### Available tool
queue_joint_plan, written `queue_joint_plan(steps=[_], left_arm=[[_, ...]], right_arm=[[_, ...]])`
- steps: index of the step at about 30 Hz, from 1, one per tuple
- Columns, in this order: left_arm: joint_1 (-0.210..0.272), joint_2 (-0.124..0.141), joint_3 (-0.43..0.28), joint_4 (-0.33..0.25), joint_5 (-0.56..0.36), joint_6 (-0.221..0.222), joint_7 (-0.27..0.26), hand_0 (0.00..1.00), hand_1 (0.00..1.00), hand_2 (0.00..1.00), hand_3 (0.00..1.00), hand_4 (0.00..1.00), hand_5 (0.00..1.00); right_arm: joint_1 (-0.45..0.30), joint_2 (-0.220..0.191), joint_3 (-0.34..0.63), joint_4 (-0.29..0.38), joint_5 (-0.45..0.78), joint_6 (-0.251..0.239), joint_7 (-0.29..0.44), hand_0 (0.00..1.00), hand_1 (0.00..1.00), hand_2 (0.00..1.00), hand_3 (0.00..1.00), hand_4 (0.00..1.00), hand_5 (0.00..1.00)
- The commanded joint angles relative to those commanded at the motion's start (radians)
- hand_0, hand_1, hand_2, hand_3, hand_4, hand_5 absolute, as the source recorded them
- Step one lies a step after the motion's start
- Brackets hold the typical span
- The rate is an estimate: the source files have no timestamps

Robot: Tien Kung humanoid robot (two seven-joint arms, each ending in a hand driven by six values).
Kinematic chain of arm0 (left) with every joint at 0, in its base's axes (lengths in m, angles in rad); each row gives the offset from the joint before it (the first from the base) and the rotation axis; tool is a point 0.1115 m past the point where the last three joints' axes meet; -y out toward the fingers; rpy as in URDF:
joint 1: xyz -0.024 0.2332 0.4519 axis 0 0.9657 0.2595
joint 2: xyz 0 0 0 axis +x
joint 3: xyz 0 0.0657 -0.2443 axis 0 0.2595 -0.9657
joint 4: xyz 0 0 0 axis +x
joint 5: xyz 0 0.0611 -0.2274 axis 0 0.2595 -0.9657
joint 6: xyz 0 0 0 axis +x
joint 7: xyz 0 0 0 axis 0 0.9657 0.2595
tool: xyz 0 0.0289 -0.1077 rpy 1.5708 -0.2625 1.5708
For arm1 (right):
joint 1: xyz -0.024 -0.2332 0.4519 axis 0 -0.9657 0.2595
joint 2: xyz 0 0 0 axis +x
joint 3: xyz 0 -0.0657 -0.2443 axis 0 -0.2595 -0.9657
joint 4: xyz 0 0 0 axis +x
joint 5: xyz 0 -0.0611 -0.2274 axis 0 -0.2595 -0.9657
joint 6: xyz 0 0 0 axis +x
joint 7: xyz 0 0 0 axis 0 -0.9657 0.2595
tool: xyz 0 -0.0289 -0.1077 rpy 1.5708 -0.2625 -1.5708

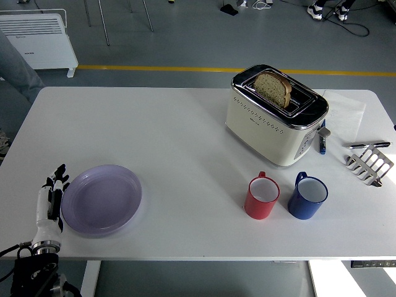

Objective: Push plate across desktop,pick up the break from the machine,place the break in the plate

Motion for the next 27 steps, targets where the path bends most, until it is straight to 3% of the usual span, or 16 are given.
queue_joint_plan(steps=[19, 27], left_arm=[[-0.049, 0.002, 0.070, 0.022, -0.027, -0.025, 0.011, 0.834, 0.877, 0.947, 0.868, 0.610, 0.998], [-0.071, -0.002, 0.134, 0.028, -0.046, -0.047, 0.029, 0.830, 0.877, 0.946, 0.868, 0.604, 0.998]], right_arm=[[0.008, 0.007, 0.008, 0.000, 0.001, -0.001, 0.000, 0.767, 0.689, 0.688, 0.683, 0.527, 0.584], [0.009, 0.007, 0.005, -0.001, 0.001, 0.000, 0.000, 0.767, 0.689, 0.689, 0.682, 0.521, 0.582]])
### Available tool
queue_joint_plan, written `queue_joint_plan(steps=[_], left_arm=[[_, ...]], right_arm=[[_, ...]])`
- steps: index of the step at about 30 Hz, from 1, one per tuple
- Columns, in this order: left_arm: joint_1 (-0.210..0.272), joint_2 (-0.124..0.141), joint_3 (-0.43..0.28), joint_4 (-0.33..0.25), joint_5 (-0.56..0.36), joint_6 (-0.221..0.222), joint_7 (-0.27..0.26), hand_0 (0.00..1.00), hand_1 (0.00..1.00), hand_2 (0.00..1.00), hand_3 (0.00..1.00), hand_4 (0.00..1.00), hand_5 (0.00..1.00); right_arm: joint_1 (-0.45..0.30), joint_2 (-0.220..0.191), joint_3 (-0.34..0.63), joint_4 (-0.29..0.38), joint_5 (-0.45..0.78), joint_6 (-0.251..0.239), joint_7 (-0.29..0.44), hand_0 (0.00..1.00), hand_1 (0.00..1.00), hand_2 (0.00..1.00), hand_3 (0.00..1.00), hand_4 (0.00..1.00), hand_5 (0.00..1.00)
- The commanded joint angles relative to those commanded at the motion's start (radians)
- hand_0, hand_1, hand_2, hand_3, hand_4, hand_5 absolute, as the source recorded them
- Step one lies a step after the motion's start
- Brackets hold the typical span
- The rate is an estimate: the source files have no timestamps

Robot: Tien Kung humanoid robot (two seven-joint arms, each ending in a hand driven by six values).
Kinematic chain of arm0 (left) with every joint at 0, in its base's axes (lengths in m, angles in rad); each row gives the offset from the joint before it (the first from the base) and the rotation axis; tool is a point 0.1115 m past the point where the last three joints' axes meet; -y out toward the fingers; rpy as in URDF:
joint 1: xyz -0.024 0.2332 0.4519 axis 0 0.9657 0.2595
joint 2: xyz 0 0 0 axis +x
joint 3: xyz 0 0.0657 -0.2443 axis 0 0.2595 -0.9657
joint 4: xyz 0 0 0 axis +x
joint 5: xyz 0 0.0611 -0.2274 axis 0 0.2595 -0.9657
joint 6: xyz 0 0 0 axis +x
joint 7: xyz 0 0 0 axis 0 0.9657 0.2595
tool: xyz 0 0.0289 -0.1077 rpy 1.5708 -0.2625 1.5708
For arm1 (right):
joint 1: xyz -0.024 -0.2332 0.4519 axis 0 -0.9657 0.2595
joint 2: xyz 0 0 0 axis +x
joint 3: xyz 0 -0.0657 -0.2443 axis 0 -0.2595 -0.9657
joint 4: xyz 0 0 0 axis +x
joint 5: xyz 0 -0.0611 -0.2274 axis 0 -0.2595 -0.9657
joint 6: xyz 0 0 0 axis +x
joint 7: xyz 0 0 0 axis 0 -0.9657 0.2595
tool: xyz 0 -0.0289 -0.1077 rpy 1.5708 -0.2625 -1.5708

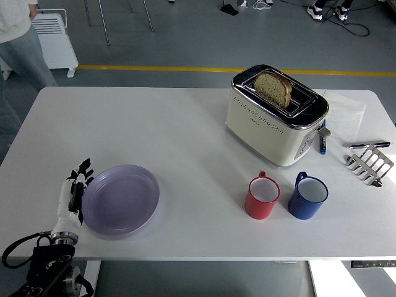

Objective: Push plate across desktop,pick up the break from the machine,place the break in the plate

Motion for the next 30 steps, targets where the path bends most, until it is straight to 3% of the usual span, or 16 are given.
queue_joint_plan(steps=[9, 30], left_arm=[[-0.007, 0.003, 0.080, -0.024, -0.027, -0.008, 0.002, 0.832, 0.876, 0.944, 0.866, 0.606, 0.998], [-0.023, 0.028, 0.192, -0.072, -0.076, -0.016, 0.004, 0.828, 0.873, 0.940, 0.860, 0.603, 0.998]], right_arm=[[-0.010, -0.009, -0.012, -0.001, 0.002, -0.001, 0.000, 0.767, 0.689, 0.689, 0.682, 0.520, 0.580], [-0.004, -0.001, -0.009, -0.001, 0.000, -0.001, 0.001, 0.767, 0.690, 0.689, 0.682, 0.519, 0.580]])
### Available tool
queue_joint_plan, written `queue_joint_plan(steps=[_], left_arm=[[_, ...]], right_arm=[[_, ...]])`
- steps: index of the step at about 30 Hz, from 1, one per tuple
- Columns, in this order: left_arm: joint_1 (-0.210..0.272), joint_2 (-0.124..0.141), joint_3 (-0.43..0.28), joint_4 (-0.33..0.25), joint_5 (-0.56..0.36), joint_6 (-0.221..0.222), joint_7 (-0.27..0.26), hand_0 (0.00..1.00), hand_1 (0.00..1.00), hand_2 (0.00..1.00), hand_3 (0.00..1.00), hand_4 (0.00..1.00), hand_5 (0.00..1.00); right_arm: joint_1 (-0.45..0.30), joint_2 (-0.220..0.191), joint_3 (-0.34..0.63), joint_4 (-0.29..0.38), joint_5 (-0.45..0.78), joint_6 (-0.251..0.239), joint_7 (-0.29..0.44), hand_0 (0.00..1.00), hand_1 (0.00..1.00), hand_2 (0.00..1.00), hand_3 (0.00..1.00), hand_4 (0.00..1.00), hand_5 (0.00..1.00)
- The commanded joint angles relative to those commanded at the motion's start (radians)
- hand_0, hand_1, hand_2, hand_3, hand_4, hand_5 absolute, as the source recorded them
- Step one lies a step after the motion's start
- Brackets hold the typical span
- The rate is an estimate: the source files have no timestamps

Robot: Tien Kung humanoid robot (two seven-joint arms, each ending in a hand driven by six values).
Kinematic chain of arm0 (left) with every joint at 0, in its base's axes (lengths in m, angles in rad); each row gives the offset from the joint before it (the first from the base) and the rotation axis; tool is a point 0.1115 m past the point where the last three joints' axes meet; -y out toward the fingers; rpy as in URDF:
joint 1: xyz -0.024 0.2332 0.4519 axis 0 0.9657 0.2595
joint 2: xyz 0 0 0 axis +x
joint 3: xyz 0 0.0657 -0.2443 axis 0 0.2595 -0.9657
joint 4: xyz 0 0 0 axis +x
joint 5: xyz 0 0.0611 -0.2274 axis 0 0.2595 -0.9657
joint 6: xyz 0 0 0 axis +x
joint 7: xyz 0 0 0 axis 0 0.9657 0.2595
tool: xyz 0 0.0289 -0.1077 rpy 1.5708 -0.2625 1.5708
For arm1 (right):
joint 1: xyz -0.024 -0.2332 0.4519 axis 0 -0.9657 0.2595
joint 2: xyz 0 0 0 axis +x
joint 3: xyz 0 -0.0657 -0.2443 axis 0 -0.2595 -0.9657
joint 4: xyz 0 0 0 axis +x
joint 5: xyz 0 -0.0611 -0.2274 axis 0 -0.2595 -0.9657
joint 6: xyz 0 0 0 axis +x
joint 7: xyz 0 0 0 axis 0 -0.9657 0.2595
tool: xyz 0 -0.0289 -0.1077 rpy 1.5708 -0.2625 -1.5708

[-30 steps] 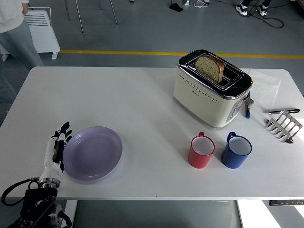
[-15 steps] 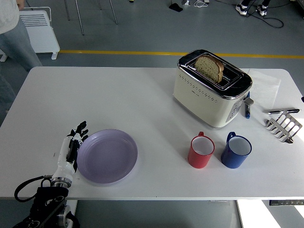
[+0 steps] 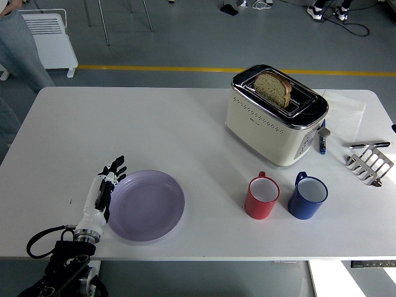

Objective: Push plate across desktop,pick up the break from the machine,place the break in the plate

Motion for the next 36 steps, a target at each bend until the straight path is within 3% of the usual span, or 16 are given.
queue_joint_plan(steps=[5, 11, 15, 36], left_arm=[[-0.001, 0.004, 0.009, -0.007, -0.006, -0.001, 0.000, 0.827, 0.871, 0.937, 0.858, 0.602, 0.998], [0.016, 0.013, 0.007, -0.048, 0.009, 0.077, -0.030, 0.828, 0.876, 0.939, 0.857, 0.605, 0.998], [0.021, 0.017, 0.004, -0.048, 0.000, 0.104, -0.046, 0.828, 0.876, 0.939, 0.857, 0.605, 0.998], [0.022, 0.023, 0.031, -0.024, -0.069, 0.067, 0.000, 0.840, 0.880, 0.941, 0.858, 0.607, 0.998]], right_arm=[[0.001, 0.000, 0.005, 0.001, 0.000, 0.000, 0.000, 0.767, 0.689, 0.688, 0.682, 0.521, 0.573], [0.002, 0.000, 0.003, 0.000, 0.000, 0.000, 0.000, 0.767, 0.690, 0.687, 0.682, 0.521, 0.573], [0.004, -0.002, 0.001, 0.000, 0.000, 0.000, 0.001, 0.767, 0.690, 0.687, 0.682, 0.521, 0.573], [0.005, -0.004, -0.001, 0.000, 0.001, 0.000, 0.001, 0.767, 0.689, 0.686, 0.683, 0.535, 0.576]])
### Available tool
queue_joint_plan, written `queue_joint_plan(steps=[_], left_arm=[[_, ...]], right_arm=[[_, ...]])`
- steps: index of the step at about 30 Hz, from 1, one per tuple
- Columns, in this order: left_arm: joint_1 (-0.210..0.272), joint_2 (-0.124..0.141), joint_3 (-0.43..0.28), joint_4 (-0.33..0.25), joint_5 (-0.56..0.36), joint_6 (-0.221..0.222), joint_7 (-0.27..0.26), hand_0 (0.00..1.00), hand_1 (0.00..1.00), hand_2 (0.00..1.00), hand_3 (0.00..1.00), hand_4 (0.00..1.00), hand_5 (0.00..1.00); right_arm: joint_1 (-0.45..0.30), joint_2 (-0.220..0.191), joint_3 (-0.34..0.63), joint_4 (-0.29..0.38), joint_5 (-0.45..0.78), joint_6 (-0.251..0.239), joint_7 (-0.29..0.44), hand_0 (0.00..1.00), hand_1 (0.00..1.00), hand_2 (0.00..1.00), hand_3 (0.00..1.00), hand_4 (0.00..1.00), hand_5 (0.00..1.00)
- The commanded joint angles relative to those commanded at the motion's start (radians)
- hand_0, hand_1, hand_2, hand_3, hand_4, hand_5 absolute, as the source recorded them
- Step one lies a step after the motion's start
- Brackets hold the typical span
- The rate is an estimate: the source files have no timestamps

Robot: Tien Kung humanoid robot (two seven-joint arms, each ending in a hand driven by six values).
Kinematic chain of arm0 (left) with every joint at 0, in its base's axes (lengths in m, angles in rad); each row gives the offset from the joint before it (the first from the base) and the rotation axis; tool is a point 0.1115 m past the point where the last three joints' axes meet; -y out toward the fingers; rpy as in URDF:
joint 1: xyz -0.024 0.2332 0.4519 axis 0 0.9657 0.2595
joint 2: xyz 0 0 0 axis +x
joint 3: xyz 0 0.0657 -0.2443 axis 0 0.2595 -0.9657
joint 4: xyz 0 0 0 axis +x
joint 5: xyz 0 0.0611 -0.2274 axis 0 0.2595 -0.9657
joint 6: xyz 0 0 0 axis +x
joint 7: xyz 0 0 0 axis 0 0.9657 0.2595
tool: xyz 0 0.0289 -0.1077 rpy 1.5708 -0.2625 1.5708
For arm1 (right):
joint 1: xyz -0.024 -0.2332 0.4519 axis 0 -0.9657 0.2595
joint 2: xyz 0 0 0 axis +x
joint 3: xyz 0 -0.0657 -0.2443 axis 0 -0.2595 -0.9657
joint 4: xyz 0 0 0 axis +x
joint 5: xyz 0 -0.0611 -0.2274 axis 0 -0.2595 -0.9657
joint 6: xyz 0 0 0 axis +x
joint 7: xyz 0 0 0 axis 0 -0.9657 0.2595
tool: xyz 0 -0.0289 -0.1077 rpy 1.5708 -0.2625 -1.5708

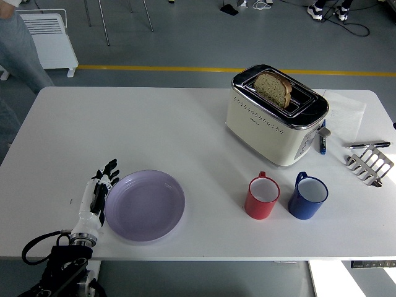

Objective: Push plate across desktop,pick up the break from the machine,place the break in the plate

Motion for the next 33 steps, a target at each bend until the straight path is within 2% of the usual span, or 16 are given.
queue_joint_plan(steps=[19, 33], left_arm=[[-0.013, 0.009, 0.041, -0.015, -0.038, -0.054, 0.009, 0.836, 0.881, 0.940, 0.856, 0.601, 0.998], [-0.019, 0.010, 0.065, -0.006, -0.081, -0.095, 0.020, 0.827, 0.873, 0.936, 0.855, 0.603, 0.998]], right_arm=[[0.000, -0.001, -0.005, -0.001, 0.000, 0.000, 0.000, 0.767, 0.689, 0.685, 0.684, 0.539, 0.579], [-0.008, -0.003, -0.008, -0.001, 0.000, -0.001, 0.001, 0.767, 0.688, 0.686, 0.683, 0.538, 0.580]])
